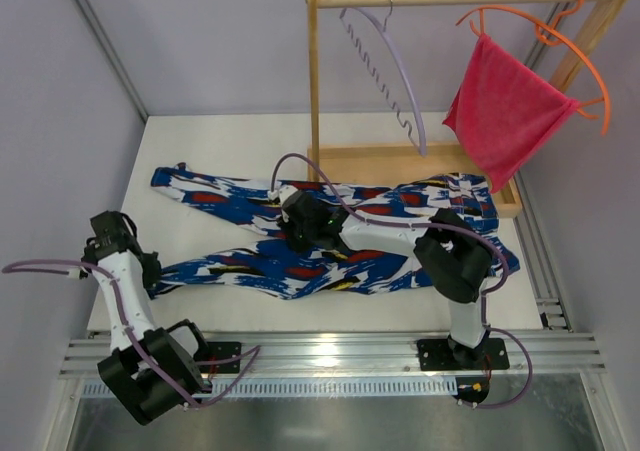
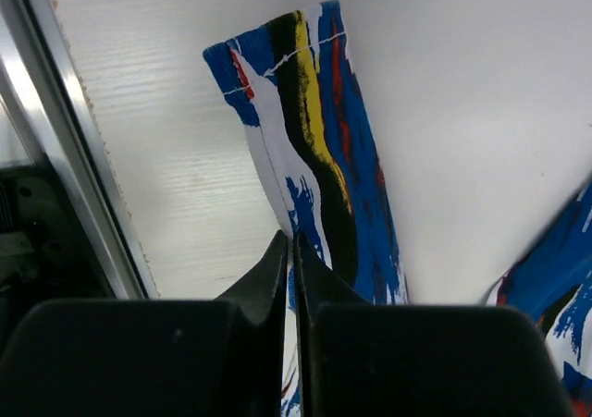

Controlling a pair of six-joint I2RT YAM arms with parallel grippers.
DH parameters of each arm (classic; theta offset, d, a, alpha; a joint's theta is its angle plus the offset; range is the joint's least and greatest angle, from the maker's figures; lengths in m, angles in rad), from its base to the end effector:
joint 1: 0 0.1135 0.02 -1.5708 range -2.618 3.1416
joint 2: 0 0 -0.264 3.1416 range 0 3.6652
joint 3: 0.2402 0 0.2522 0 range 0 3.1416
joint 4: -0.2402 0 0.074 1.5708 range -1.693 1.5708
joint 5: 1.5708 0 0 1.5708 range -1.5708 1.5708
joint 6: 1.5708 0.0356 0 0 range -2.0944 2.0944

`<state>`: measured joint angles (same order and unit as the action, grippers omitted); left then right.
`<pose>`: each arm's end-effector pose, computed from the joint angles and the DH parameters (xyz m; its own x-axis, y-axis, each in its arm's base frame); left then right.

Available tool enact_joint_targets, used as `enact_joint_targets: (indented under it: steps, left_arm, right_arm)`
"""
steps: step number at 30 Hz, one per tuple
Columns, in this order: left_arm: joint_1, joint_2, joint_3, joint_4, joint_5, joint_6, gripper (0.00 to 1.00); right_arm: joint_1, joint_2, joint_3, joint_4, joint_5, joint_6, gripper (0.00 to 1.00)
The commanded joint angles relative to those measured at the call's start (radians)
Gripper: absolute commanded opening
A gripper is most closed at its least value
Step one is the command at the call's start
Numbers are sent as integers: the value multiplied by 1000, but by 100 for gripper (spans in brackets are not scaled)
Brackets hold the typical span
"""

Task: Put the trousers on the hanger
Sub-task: Fold the trousers

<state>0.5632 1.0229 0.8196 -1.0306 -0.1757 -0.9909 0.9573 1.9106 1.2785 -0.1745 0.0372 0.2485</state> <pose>0.1409 0.0963 0.2452 0.0433 -0.9467 -0.3191 -0.9824 0.0178 -0.1861 0.2411 0.3401 0.1870 -0.6002 -0.4255 -0.6773 -0.6754 0.7232 0.1442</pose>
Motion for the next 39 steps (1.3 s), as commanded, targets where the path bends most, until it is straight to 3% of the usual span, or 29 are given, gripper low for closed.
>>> enact_joint_targets:
  steps: [1, 2, 4, 5, 11, 13, 16, 18, 20, 31, 36, 39]
  left_arm:
    - [9, 8, -62, -80, 1, -91, 0]
    - [9, 22, -77, -63, 34, -89, 1]
    - [9, 37, -62, -63, 48, -66, 5]
    - [7, 46, -16, -72, 50, -55, 15]
    - [1, 2, 228, -177, -80, -2, 32]
    - [-13, 26, 266, -181, -103, 15, 33]
    - [-11, 22, 213, -134, -116, 1, 48]
    - [-9, 23, 167, -74, -93, -11, 63]
    - [-8, 66, 136, -39, -70, -5, 66]
    - [-9, 328, 61, 115, -87, 67, 69]
    - [-11, 431, 61, 216, -24, 124, 54]
    - [-9, 465, 52, 277, 45, 138, 19]
  right_arm:
    - [-9, 10, 53, -63, -60, -15, 22]
    - [-6, 5, 47, -65, -69, -18, 36]
    - [-3, -43, 13, -72, -91, -22, 43]
    - [-3, -71, -7, -69, -92, -22, 45]
    - [21, -243, -142, -63, -149, -5, 47]
    - [46, -260, -185, -53, -164, -12, 48]
    - [58, -248, -215, -40, -175, -29, 51]
    - [58, -213, -226, -37, -168, -32, 51]
    - [63, -188, -235, -43, -166, -29, 50]
    - [109, -320, -468, 21, -102, 74, 41]
    - [133, -364, -511, 50, -80, 103, 40]
    - [136, -358, -502, 49, -73, 109, 40]
